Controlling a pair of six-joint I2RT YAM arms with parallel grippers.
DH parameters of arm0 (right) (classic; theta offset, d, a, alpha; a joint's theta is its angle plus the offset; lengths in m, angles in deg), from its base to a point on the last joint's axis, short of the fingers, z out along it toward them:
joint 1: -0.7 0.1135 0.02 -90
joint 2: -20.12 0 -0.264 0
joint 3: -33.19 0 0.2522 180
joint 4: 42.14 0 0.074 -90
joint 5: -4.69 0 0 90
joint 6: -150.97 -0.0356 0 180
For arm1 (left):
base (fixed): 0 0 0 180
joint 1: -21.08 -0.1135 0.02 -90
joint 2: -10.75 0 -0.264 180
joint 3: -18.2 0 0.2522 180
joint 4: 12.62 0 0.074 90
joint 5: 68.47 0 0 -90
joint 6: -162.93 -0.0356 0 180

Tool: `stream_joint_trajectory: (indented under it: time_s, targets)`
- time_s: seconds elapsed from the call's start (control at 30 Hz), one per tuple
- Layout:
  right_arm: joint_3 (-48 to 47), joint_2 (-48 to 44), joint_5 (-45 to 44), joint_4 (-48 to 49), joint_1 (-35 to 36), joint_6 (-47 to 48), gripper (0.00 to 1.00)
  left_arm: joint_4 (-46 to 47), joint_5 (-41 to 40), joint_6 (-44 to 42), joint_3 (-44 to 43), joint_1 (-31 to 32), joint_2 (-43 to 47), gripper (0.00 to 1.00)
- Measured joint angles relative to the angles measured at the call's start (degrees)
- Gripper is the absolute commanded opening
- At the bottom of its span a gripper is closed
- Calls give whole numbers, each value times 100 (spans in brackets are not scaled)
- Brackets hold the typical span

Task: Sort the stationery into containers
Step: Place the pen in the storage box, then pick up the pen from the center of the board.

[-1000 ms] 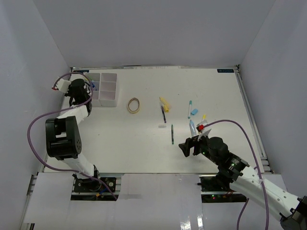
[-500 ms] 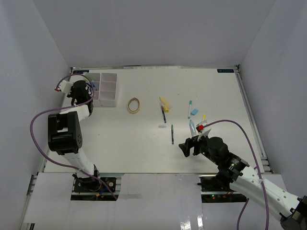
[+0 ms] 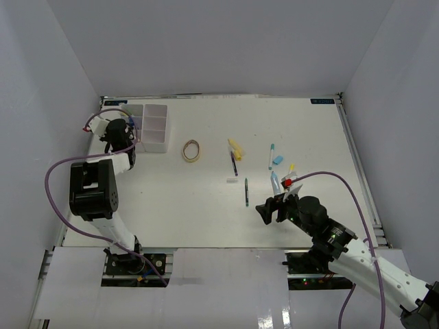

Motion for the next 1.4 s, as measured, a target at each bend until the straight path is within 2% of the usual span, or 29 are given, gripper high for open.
stream_joint_trajectory:
  time_s: [0.27,0.37,0.5,0.53,0.57,0.7,0.83,0.97,1.1,1.2,1.4]
  targets:
    - [-2,-127,22,-4,0,-20,90,9,295,-254,76,11,59,50]
    - [-24,-111,13,-35,0,-31,91,-142,446,-356,76,11,225,61]
    - [-321,210,-42,-164,0,-90,91,-555,717,-446,76,11,748,84]
    - [-431,328,-79,-173,0,-116,91,-699,817,-455,76,11,949,96]
    - [-557,476,-142,-199,0,-133,92,-817,896,-505,72,11,1139,98]
    - [-1115,1082,-490,-361,-4,-188,97,-1596,1335,-717,-160,11,1941,98]
    - [-1606,1759,-879,-433,-188,-330,98,-2647,1838,-1104,-592,11,2594,98]
    - [-1932,2498,-994,-476,-815,-525,99,-3436,2660,-1495,-623,11,3152,98]
    - [-2232,3233,-1005,-533,-1480,-603,100,-3753,3648,-1731,-140,15,3558,98]
    - [-2614,3838,-1019,-612,-1681,-579,93,-3899,4172,-1773,275,28,3593,98]
    - [-3458,5095,-990,-566,-1871,-595,84,-4175,4732,-1775,365,28,3331,98]
